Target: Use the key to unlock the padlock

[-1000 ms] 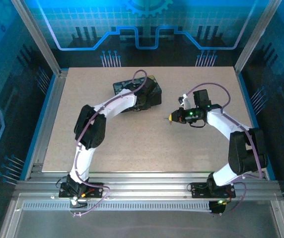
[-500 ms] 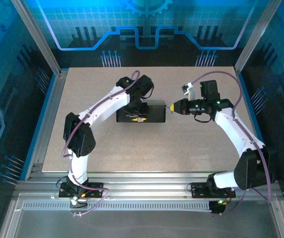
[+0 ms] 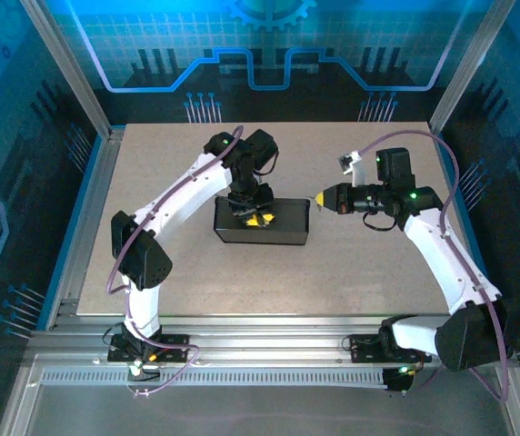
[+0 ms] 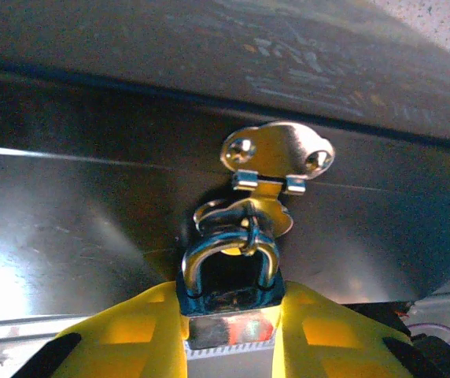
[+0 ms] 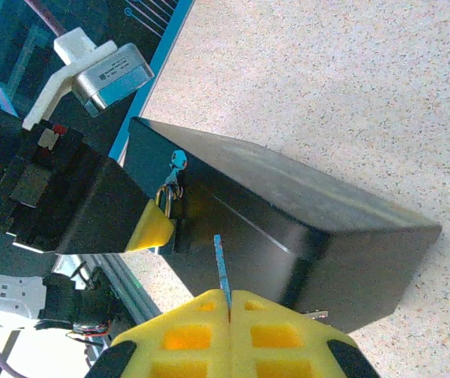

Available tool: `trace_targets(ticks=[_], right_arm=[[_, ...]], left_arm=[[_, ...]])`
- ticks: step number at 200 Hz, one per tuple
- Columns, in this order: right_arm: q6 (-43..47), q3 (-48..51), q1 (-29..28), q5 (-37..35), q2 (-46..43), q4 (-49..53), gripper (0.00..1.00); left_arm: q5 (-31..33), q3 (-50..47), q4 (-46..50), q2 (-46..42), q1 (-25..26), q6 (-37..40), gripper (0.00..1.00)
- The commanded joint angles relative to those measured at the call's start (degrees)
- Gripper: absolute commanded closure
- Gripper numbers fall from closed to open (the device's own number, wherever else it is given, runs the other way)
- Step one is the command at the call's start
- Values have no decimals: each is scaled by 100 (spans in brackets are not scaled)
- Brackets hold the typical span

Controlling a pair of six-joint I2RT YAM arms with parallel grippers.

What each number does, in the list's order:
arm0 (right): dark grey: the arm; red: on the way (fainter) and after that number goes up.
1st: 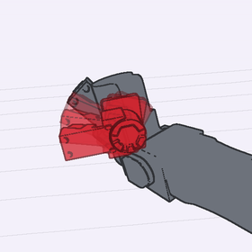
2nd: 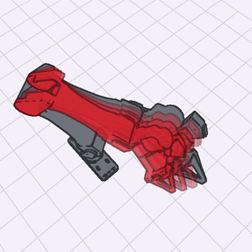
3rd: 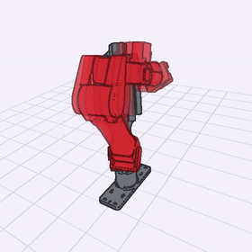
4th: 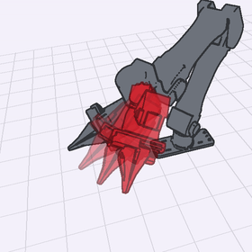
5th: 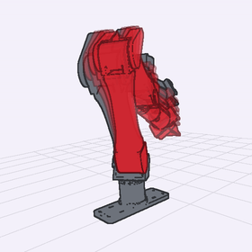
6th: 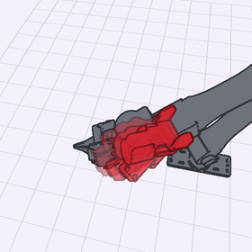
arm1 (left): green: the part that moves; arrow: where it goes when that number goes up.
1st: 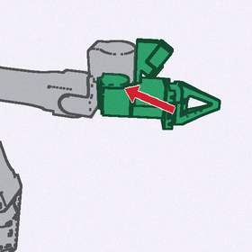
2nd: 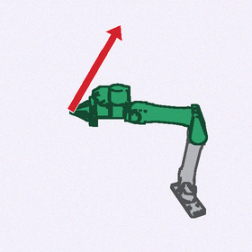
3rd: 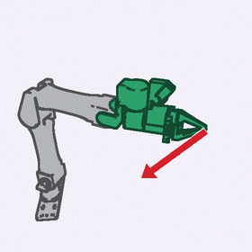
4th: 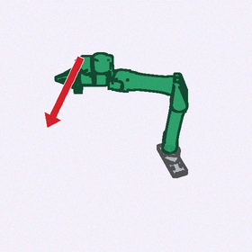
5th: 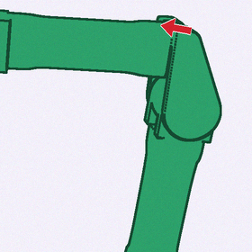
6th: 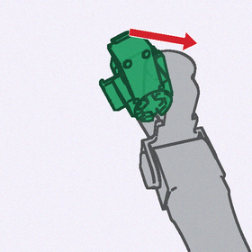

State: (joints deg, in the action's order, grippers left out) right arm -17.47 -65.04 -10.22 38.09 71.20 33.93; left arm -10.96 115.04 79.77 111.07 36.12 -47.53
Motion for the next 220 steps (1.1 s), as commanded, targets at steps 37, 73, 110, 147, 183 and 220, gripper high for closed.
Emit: trace_targets(ticks=[37, 73, 110, 147, 183, 220], right_arm=[[100, -196, -62, 39, -308, 271, 100], [-11, -40, -181, -38, -426, 382, 100], [-354, 177, -764, -254, -537, 307, 100], [-802, 439, -1496, -309, -528, -97, 100], [-1365, 987, -2046, -216, -346, -1159, 100], [-1374, 1432, -2142, 515, 6, -2495, 100]], left_arm=[[25, 561, 91, 171, -51, 42, 47], [127, 767, -231, 53, -236, 370, 39], [761, 589, -560, -374, -771, 1105, 34], [876, 51, -1440, -483, -1357, 1952, 33], [637, -46, -2270, -176, -1591, 2153, 32], [90, 58, -2830, 306, -1634, 2112, 32]])
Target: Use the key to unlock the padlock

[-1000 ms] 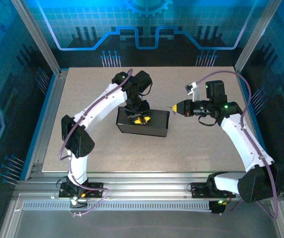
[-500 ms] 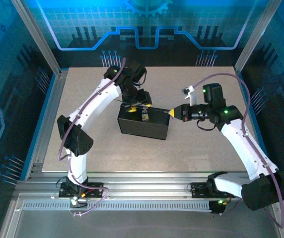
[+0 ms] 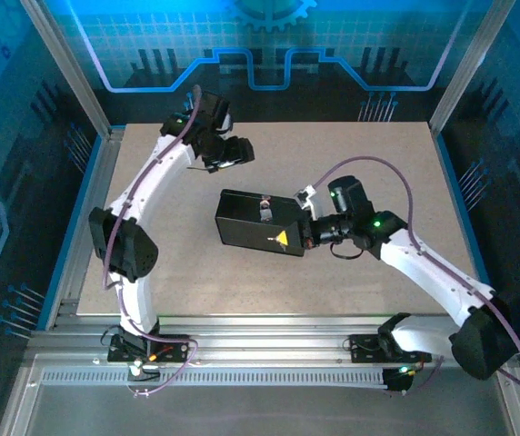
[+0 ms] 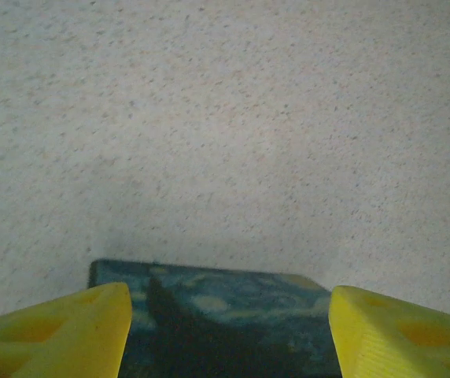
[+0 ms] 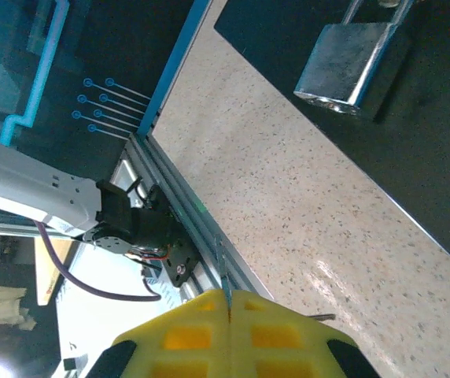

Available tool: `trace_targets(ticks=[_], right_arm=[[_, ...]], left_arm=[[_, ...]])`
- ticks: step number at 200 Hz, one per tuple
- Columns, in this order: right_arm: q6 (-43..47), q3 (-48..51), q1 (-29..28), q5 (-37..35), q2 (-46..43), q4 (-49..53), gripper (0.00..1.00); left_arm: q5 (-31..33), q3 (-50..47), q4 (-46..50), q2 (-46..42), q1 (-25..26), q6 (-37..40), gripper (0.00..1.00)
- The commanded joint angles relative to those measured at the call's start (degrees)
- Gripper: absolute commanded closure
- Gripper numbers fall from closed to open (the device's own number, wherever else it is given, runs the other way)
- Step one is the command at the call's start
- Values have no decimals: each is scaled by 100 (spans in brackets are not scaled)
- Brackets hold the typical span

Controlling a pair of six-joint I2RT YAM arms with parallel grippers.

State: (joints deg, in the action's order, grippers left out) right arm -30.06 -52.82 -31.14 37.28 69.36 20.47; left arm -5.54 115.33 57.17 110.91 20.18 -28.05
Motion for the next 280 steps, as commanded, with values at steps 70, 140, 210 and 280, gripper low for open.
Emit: trace_targets(ticks=[70, 140, 210, 280], right_arm=[[1461, -40, 273, 1581, 885, -883, 100], [2381, -266, 1195, 1451, 1502, -89, 100], [2630, -1081, 2207, 1634, 2330, -52, 100], [2494, -1139, 2577, 1884, 1987, 464, 100]], left_arm=[[-1020, -537, -965, 408, -213, 46, 32], [-1563, -1198, -1074, 43, -276, 53, 33], [-2028, -2297, -1509, -711, -255, -443, 35], [-1129, -2608, -1262, -1411, -69, 182, 35]])
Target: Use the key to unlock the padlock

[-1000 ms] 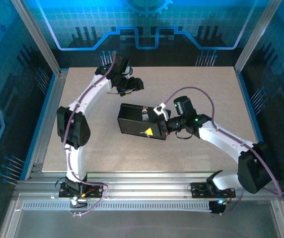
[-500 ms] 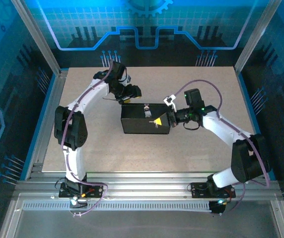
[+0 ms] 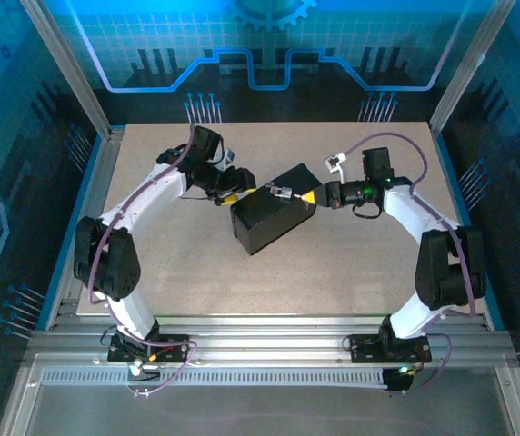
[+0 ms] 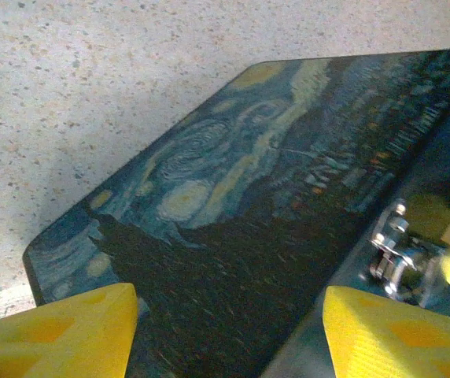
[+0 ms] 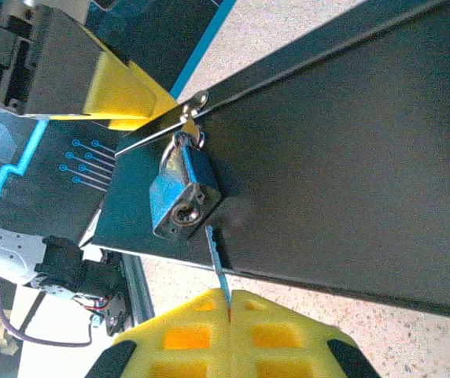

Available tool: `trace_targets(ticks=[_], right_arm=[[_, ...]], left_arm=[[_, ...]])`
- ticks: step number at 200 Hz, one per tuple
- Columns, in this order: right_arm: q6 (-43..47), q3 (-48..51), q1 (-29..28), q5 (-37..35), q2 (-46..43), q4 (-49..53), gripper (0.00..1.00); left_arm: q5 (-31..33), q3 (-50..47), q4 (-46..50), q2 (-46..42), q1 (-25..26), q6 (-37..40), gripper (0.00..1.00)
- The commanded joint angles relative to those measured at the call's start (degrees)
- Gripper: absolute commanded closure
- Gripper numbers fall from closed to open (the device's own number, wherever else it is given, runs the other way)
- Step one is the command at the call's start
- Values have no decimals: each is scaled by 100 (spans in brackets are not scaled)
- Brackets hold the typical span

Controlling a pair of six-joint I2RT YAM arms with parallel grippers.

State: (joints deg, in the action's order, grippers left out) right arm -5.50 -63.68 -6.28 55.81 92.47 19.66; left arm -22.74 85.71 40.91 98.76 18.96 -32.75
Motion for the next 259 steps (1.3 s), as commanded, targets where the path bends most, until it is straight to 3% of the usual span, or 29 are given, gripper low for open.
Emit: trace_targets(ticks=[1, 18, 69, 113, 180, 259], right_arm=[[30, -50, 96, 28, -329, 555, 100], [-249, 43, 139, -10, -471, 583, 100], [-1236, 266, 227, -211, -647, 487, 100], [-1617, 452, 224, -255, -973, 546, 100], [-1316, 312, 234, -359, -1315, 1335, 100], [-1331, 418, 225, -312, -1195, 1240, 100]], left_arm=[[637, 382, 373, -193, 59, 680, 35], [1107, 776, 465, -110, 195, 1835, 35], [308, 930, -88, -10, 1082, 5731, 30], [-351, 1608, 369, 596, 1141, 7478, 31], [-710, 2202, 1042, 1282, 948, 8643, 37], [-1014, 2425, 893, 1679, 963, 8868, 41]])
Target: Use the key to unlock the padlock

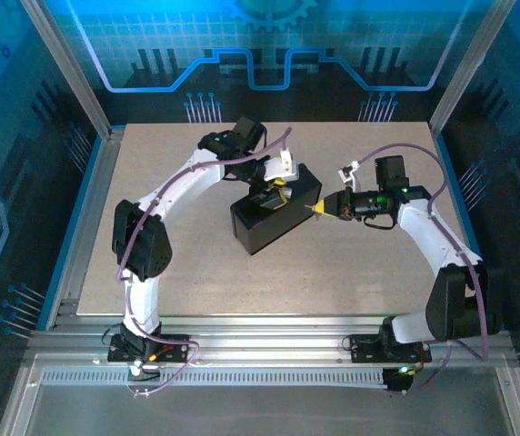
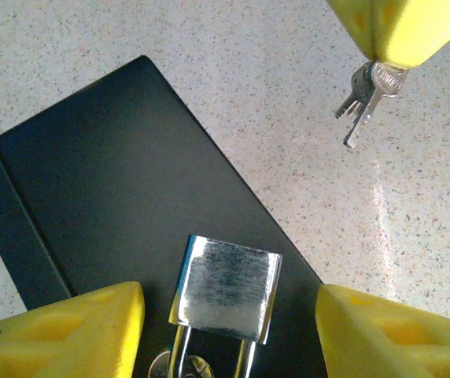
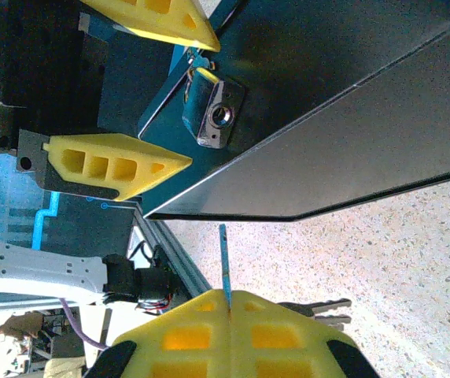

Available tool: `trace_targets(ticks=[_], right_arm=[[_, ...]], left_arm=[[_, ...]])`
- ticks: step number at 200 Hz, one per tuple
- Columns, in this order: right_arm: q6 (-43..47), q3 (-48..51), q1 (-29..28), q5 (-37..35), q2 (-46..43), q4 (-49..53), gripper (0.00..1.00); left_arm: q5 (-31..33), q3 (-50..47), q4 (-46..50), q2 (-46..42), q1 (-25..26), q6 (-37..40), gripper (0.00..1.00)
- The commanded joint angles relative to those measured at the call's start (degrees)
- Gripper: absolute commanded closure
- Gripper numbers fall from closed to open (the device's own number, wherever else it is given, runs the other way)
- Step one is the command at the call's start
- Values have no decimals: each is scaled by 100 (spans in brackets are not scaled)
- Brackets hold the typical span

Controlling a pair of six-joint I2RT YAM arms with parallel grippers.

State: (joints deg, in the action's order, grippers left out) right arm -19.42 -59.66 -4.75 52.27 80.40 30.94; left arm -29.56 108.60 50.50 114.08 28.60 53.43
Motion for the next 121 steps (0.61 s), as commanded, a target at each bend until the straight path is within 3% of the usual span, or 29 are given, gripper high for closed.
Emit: trace_targets(ticks=[1, 56, 121], right_arm=[[61, 16, 71, 48, 11, 109, 100], [46, -70, 63, 112, 83, 120, 100], [-73, -237, 33, 194, 155, 127, 100]], left_arm=[[-331, 136, -75, 148, 2, 253, 41], [-305, -30, -481, 237, 29, 265, 54], [-293, -340, -792, 50, 49, 294, 78]])
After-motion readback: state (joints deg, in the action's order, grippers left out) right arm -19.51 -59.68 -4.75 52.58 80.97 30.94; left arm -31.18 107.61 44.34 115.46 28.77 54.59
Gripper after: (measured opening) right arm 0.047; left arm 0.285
